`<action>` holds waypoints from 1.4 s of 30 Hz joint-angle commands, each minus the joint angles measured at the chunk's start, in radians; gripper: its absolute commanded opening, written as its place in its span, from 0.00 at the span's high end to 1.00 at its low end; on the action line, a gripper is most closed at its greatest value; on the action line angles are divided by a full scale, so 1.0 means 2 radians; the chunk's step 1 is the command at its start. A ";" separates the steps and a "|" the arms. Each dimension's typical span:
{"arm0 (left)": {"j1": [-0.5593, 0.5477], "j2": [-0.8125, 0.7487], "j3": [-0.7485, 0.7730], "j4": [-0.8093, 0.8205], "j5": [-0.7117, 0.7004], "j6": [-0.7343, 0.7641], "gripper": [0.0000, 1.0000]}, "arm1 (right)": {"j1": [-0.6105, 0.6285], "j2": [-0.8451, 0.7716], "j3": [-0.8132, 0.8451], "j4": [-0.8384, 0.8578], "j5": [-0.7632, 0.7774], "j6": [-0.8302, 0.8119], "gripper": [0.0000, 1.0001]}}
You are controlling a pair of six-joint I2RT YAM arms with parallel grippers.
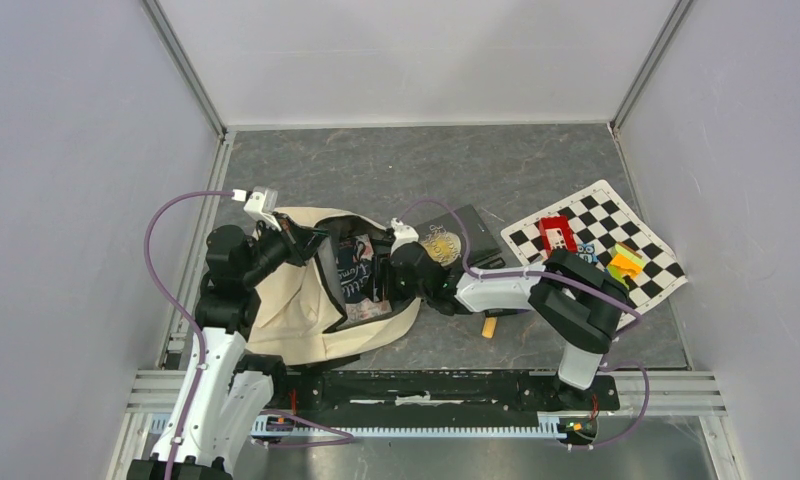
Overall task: Pack the student bag
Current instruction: Place the book in the student bag, then pick up the book from the center of the board.
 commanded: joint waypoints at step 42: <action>-0.017 -0.002 0.016 -0.005 -0.054 0.010 0.18 | -0.052 -0.226 -0.011 -0.069 -0.019 -0.267 0.02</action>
